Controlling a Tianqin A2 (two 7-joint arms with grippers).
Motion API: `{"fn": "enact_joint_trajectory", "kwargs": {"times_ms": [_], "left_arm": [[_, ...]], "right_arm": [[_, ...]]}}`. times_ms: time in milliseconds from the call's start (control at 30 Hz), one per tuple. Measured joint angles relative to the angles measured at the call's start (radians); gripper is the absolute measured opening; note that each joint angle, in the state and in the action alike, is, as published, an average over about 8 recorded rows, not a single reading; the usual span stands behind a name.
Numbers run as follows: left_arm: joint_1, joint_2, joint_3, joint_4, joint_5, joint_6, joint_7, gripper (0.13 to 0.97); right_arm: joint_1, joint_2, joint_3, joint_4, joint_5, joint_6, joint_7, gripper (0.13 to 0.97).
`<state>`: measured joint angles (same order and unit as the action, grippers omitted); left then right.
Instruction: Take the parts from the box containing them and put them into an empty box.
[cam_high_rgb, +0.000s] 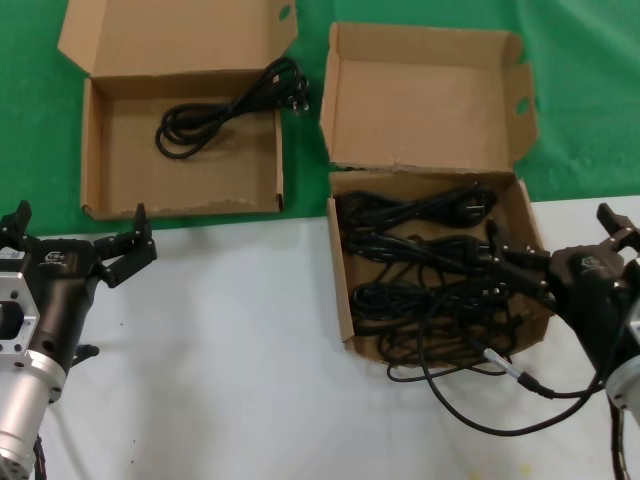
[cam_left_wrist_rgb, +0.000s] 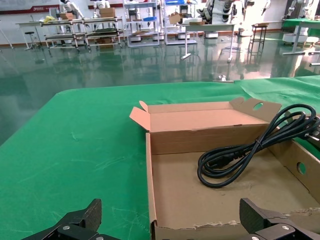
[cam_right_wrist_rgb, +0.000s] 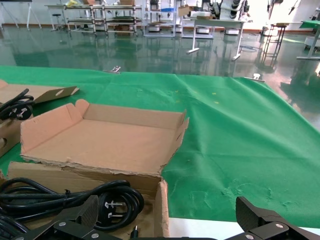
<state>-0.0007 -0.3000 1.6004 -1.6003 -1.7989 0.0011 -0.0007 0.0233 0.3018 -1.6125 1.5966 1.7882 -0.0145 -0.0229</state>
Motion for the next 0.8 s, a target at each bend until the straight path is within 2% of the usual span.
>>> {"fn": "enact_joint_trajectory", "kwargs": {"times_ms": [800], "left_arm": [[0.000, 0.000, 0.000, 0.000, 0.000, 0.000, 0.000, 0.966]], "right_arm": [[0.000, 0.000, 0.000, 0.000, 0.000, 0.000, 0.000, 0.966]]}}
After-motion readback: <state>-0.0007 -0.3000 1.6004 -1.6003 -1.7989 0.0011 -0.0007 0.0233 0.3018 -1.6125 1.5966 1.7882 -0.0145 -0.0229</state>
